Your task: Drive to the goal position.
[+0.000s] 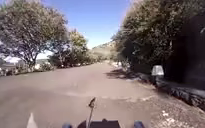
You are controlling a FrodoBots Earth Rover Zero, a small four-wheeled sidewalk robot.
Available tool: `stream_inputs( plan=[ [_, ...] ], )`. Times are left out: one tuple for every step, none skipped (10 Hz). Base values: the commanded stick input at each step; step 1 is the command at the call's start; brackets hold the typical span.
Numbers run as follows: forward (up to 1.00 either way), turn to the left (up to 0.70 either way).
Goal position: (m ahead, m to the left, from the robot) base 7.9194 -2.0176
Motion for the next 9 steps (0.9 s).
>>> stream_inputs(
  plan=[
    [0.50, 0.00],
    [0.50, 0.00],
    [0.50, 0.00],
    [0.50, 0.00],
    [0.50, 0.00],
    [0.50, 0.00],
    [0.50, 0.00],
    [0.50, 0.00],
    [0.50, 0.00]
  ],
)
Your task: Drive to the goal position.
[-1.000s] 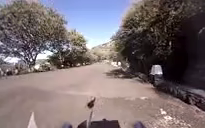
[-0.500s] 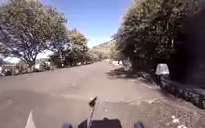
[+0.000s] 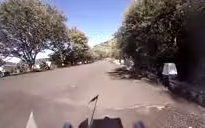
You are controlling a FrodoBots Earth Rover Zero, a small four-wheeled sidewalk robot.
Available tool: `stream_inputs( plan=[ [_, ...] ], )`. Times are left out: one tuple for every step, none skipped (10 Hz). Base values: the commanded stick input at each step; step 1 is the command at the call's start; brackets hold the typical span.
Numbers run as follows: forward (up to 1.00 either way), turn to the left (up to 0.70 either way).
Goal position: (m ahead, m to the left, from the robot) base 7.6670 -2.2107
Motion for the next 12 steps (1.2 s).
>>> stream_inputs(
  plan=[
    [0.50, 0.00],
    [0.50, 0.00],
    [0.50, 0.00],
    [0.50, 0.00],
    [0.50, 0.00],
    [0.50, 0.00],
    [0.50, 0.00],
    [0.50, 0.00],
    [0.50, 0.00],
    [0.50, 0.00],
    [0.50, 0.00],
    [0.50, 0.00]
  ],
)
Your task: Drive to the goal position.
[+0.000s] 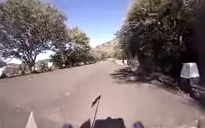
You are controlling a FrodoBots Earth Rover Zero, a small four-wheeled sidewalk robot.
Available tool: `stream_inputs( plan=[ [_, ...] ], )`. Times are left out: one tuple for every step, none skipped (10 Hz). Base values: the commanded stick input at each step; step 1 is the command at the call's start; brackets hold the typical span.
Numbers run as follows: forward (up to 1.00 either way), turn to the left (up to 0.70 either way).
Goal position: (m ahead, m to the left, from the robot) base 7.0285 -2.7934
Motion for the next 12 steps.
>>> stream_inputs(
  plan=[
    [0.50, 0.00],
    [0.50, 0.00],
    [0.50, 0.00],
    [0.50, 0.00],
    [0.50, 0.00],
    [0.50, 0.00],
    [0.50, 0.00],
    [0.50, 0.00],
    [0.50, 0.00],
    [0.50, 0.00],
    [0.50, 0.00],
    [0.50, 0.00]
  ],
)
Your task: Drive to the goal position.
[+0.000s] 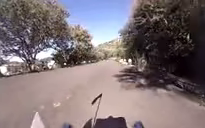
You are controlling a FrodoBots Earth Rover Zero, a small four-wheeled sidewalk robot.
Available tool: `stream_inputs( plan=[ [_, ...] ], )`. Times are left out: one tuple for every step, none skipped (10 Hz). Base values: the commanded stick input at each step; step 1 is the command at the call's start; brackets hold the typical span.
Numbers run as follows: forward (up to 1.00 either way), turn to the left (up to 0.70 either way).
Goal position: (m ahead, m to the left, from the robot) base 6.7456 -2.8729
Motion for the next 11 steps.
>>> stream_inputs(
  plan=[
    [0.50, 0.00],
    [0.50, 0.00],
    [0.50, 0.00],
    [0.50, 0.00],
    [0.50, 0.00],
    [0.50, 0.00],
    [0.50, 0.00],
    [0.50, 0.00],
    [0.50, 0.00],
    [0.50, 0.00],
    [0.50, 0.00]
  ],
)
